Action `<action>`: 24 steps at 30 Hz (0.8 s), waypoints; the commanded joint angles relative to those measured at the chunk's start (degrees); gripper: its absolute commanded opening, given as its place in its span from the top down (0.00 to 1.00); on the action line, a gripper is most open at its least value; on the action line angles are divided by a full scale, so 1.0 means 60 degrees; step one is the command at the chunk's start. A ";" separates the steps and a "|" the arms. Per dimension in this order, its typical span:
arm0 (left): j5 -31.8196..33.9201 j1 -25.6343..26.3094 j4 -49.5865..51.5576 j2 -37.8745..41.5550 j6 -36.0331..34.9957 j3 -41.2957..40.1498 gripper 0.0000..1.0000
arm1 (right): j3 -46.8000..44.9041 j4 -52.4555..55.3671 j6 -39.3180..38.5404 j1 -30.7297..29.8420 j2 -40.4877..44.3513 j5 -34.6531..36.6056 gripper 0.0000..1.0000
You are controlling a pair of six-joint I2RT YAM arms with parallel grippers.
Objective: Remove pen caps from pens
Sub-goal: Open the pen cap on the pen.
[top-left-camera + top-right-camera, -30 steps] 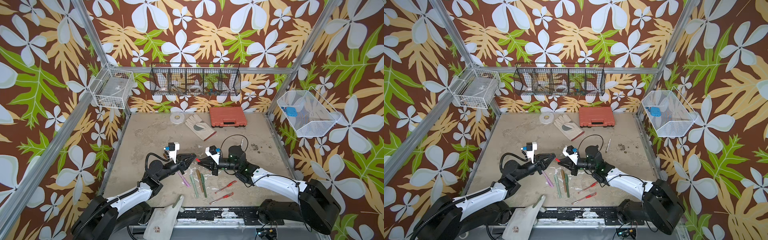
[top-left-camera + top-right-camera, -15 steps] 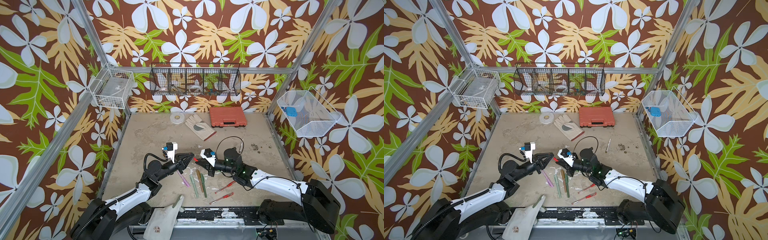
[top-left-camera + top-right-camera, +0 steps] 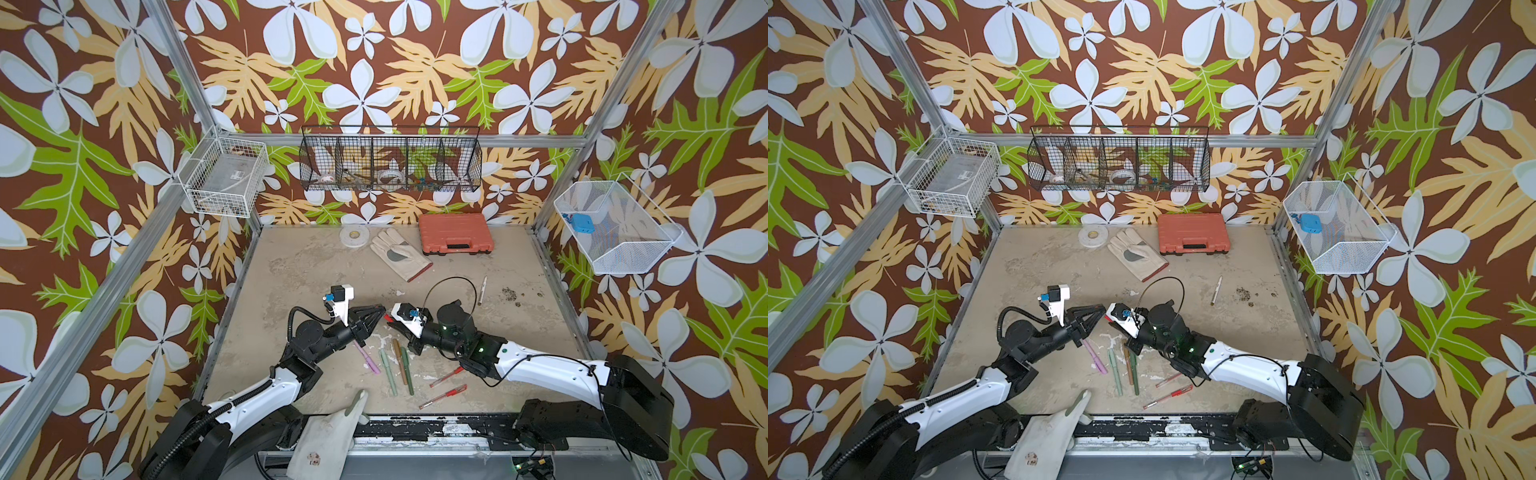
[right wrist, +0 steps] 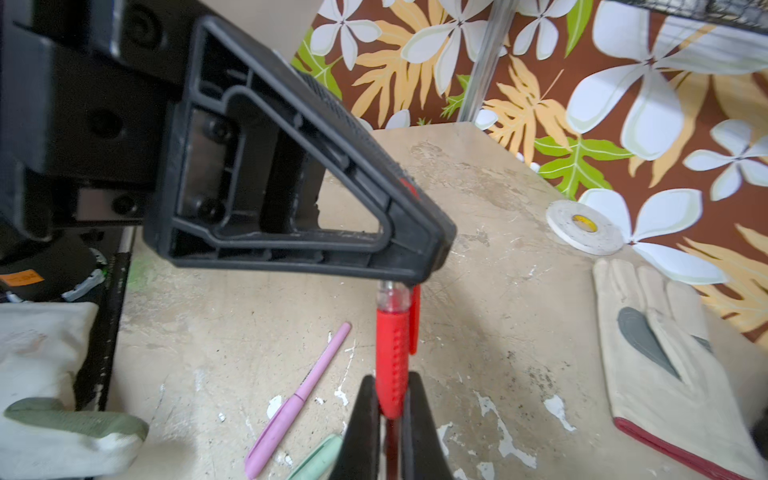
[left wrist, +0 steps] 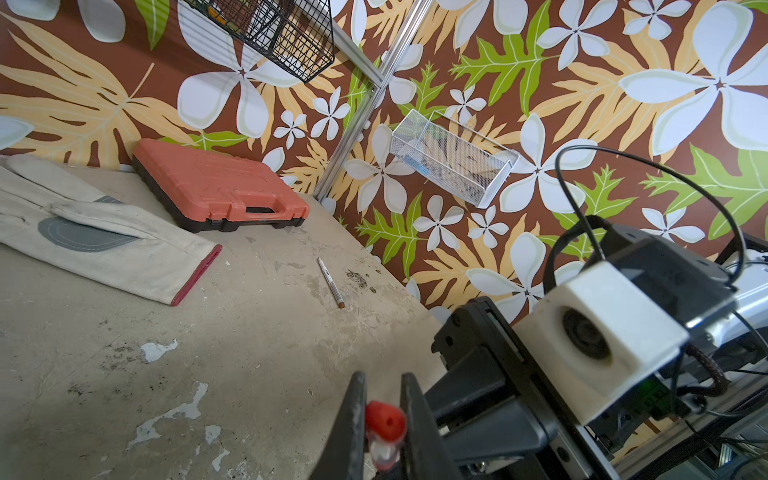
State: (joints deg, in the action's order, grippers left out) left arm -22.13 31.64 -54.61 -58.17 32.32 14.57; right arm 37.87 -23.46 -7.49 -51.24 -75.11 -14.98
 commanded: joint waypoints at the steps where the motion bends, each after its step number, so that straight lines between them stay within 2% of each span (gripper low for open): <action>1: 0.0571 -0.0087 -0.0632 0.0075 -0.0267 0.0011 1.00 | 0.0104 0.0803 0.0485 0.0498 -0.0248 -0.2873 1.00; 4: 0.0554 -0.0102 -0.0613 0.0088 -0.0279 0.0016 1.00 | 0.0130 0.0689 0.0820 0.0877 -0.0402 -0.4057 1.00; 8: 0.0518 -0.0119 -0.0635 0.0014 -0.0258 0.0049 1.00 | 0.0193 0.0775 0.0881 0.0978 -0.0532 -0.4352 1.00; 12: 0.0560 -0.0132 -0.0585 0.0069 -0.0227 0.0050 1.00 | 0.0082 0.0658 0.0838 0.0927 -0.0395 -0.3059 1.00; 16: 0.0696 -0.0175 -0.0431 0.0190 -0.0241 0.0062 1.00 | -0.0305 0.0326 0.0427 0.0364 0.0044 -0.0498 1.00; 19: 0.0780 -0.0204 -0.0354 0.0280 -0.0241 0.0040 1.00 | -0.0362 0.0277 0.0229 0.0075 0.0122 0.0731 1.00; 24: 0.0876 -0.0207 -0.0345 0.0364 -0.0215 -0.0038 1.00 | -0.0455 0.0188 -0.0093 -0.0397 0.0288 0.1901 1.00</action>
State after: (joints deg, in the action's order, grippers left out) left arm -23.59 31.07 -53.21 -56.40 31.88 14.48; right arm 35.62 -26.68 -6.52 -52.93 -73.78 -10.48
